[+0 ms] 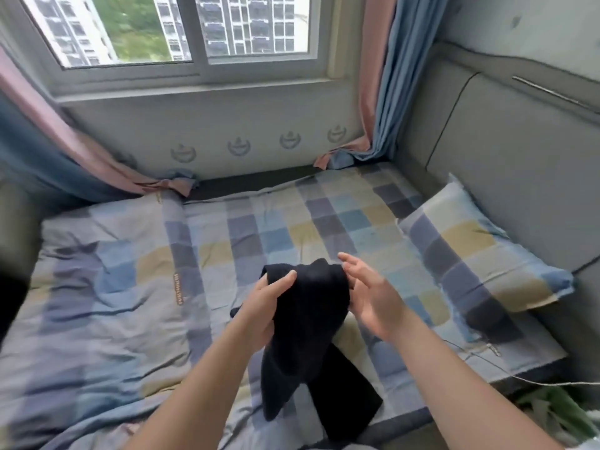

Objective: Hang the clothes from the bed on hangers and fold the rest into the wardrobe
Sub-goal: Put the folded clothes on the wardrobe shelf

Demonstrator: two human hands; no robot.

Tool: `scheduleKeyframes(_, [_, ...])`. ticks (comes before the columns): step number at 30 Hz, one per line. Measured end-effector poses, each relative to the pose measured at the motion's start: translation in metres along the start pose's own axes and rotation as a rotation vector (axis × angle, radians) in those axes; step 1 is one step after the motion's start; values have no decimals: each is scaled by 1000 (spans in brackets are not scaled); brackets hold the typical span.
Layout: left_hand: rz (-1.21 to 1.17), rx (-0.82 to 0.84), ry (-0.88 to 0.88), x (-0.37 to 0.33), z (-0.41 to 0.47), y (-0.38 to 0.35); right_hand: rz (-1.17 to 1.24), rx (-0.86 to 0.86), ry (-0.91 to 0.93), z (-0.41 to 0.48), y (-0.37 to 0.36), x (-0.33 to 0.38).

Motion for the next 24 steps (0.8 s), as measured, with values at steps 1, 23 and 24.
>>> scheduleKeyframes(1, [-12, -5, 9, 5, 3, -1, -12, 18, -30, 4, 2, -9])
scheduleKeyframes(23, [-436, -394, -42, 56, 74, -71, -687, 7, -40, 24, 203, -26])
scheduleKeyframes(24, [-370, -433, -13, 65, 75, -70, -735, -30, 34, 28, 210, -9])
Point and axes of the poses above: each hand's wrist, its own z-axis towards the middle knuckle, its own y-axis out of the back of the hand, x = y × z, the point moved 5 cm from there along z, towards the middle knuckle, and after that the axes turned 1 degree about y, right-handed, at the moved point
